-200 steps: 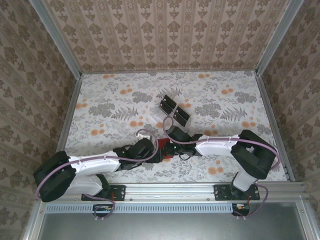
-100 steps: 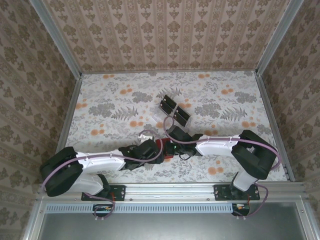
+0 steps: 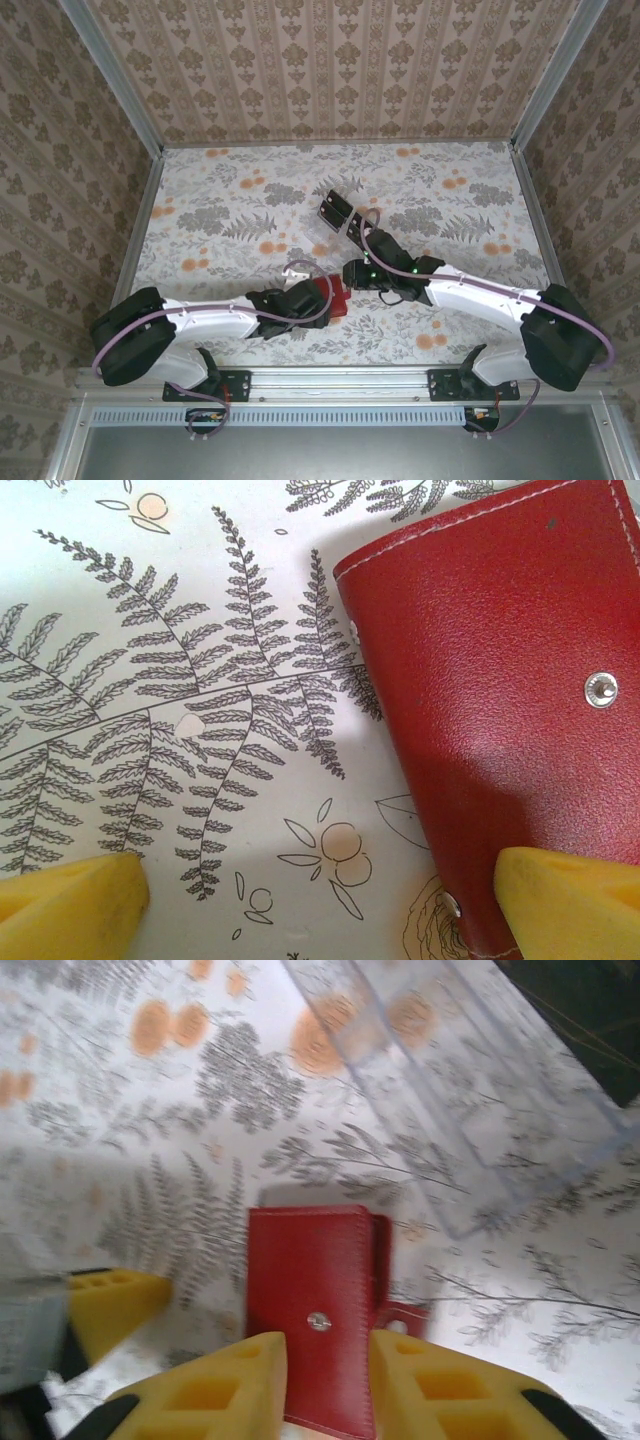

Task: Put the credit cards into the card holder
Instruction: Press the card holder at the bottom-center of the table, then close the button on the card holder.

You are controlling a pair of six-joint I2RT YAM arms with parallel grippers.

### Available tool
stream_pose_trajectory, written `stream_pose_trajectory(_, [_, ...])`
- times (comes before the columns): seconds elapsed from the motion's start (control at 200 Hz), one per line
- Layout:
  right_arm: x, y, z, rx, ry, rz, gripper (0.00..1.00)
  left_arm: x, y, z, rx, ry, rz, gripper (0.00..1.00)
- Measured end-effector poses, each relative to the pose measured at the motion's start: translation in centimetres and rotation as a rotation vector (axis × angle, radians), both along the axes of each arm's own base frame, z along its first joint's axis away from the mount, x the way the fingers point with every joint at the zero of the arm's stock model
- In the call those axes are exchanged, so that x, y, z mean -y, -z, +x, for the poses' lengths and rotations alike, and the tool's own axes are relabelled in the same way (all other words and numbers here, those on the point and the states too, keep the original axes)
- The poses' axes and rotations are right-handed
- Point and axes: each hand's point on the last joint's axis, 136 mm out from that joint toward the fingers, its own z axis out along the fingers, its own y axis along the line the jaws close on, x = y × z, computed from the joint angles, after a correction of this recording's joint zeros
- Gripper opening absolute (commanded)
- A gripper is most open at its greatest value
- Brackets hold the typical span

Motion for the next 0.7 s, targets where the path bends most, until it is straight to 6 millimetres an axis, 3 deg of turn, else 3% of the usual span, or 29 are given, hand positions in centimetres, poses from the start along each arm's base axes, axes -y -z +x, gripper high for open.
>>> stream_pose_trajectory(0.195, [0.3, 2.4, -0.3, -0.054, -0.038, -0.132, 0.36, 0.0, 0.1, 0.0, 0.000, 0.000, 0.002, 1.00])
stream_pose_trajectory(0.48, [-1.1, 2.7, -0.1, -0.040, -0.103, -0.234, 0.36, 0.0, 0.1, 0.0, 0.000, -0.001, 0.002, 1.00])
stream_pose_trajectory(0.7, [-0.9, 4.2, -0.1, -0.060, -0.119, -0.304, 0.27, 0.0, 0.1, 0.1, 0.002, -0.002, 0.002, 1.00])
